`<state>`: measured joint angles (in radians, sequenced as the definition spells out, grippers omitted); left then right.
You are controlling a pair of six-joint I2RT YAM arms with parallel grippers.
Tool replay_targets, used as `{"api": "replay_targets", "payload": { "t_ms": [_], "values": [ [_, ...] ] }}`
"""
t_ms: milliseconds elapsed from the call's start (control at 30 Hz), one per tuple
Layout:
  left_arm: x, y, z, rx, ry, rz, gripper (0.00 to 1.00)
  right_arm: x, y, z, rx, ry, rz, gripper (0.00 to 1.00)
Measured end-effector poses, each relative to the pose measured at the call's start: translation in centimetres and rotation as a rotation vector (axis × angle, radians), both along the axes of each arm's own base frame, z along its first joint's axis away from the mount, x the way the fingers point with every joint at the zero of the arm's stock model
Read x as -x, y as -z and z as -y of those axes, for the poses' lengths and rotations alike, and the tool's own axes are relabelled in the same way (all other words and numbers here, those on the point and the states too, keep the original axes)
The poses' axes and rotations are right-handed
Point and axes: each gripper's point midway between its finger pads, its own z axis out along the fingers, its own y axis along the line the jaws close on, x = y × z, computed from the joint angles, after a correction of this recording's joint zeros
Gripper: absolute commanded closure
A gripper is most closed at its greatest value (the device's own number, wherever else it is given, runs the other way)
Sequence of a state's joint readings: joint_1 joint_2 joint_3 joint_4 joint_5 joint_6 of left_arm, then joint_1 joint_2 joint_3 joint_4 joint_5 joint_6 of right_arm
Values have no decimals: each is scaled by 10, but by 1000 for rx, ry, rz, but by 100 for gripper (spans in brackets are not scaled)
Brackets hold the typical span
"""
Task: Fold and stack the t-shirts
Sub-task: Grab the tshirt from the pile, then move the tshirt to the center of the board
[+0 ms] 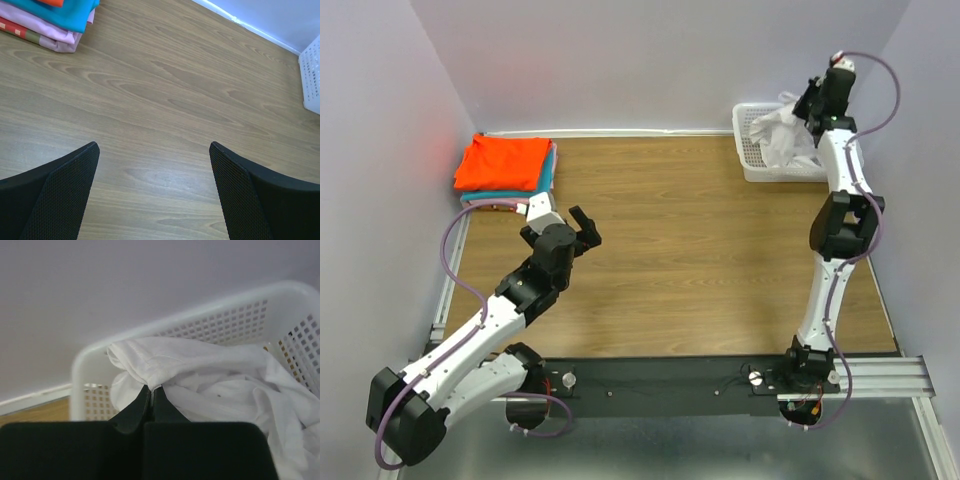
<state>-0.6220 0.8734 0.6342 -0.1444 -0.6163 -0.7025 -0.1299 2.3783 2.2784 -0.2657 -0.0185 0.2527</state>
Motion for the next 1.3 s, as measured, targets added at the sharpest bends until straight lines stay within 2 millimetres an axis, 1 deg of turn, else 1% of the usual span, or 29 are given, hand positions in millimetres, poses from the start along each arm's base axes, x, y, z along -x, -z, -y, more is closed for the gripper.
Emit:
{"api": "replay_targets", "payload": {
  "t_ms": [33,67,100,133,167,233,333,367,400,433,467,533,600,633,733,767,833,900,933,967,1033,1067,1100,1133,1167,1200,1233,1267,1300],
  "values": [
    [0,0,1,-1,5,-2,2,6,-30,-6,-5,-18,45,100],
    [1,0,1,-3,11,-4,2,10,-45,-9,-9,-26,65,100],
    [1,-1,2,-2,13,-3,2,16,-66,-13,-8,-37,96,100],
    [1,-3,3,1,18,-1,2,24,-93,-19,-8,-53,138,100],
    [1,-4,4,6,26,0,2,32,-115,-26,-6,-70,172,100],
    [3,-8,4,15,35,7,2,45,-147,-41,-4,-100,219,100],
    [8,-19,7,48,62,34,2,76,-211,-86,-4,-193,324,100],
    [10,-23,7,60,71,47,2,82,-222,-98,-5,-217,342,100],
    [13,-29,7,74,80,62,2,93,-238,-116,-8,-252,370,100],
    [14,-33,8,84,88,72,2,108,-259,-141,-14,-305,407,100],
    [17,-38,8,99,97,88,2,118,-270,-156,-19,-340,429,100],
    [21,-47,8,126,107,111,2,152,-307,-207,-53,-474,499,99],
    [27,-54,6,154,115,131,2,172,-329,-236,-91,-563,543,100],
    [31,-56,6,173,125,142,2,189,-344,-255,-122,-634,571,100],
    [40,-55,7,211,151,151,1,231,-377,-295,-207,-811,625,99],
    [43,-55,7,222,159,151,2,244,-385,-306,-227,-862,638,99],
    [47,-53,7,238,162,142,2,266,-393,-324,-260,-956,648,98],
    [51,-52,6,266,160,135,2,277,-389,-335,-280,-1009,633,94],
    [52,-52,5,277,157,129,2,281,-383,-338,-284,-1018,616,92],
    [55,-48,4,290,151,116,2,283,-370,-339,-291,-1020,575,89],
    [58,-43,3,305,140,95,2,282,-331,-334,-290,-983,482,86],
    [60,-39,2,315,132,78,2,280,-304,-330,-286,-950,424,85],
    [61,-35,1,322,122,60,2,276,-277,-322,-273,-885,373,84],
    [62,-31,0,330,112,43,2,274,-243,-311,-260,-809,309,82],
    [64,-25,-1,334,99,20,2,264,-170,-295,-238,-683,161,67],
    [65,-21,-3,335,89,2,2,274,-163,-279,-222,-618,157,51],
    [67,-15,-4,342,74,-21,2,271,-129,-260,-195,-511,108,31],
    [69,-10,-6,344,59,-40,2,277,-86,-240,-163,-413,30,1],
    [70,-7,-7,346,49,-54,2,282,-50,-221,-142,-322,-43,0]
  ]
}}
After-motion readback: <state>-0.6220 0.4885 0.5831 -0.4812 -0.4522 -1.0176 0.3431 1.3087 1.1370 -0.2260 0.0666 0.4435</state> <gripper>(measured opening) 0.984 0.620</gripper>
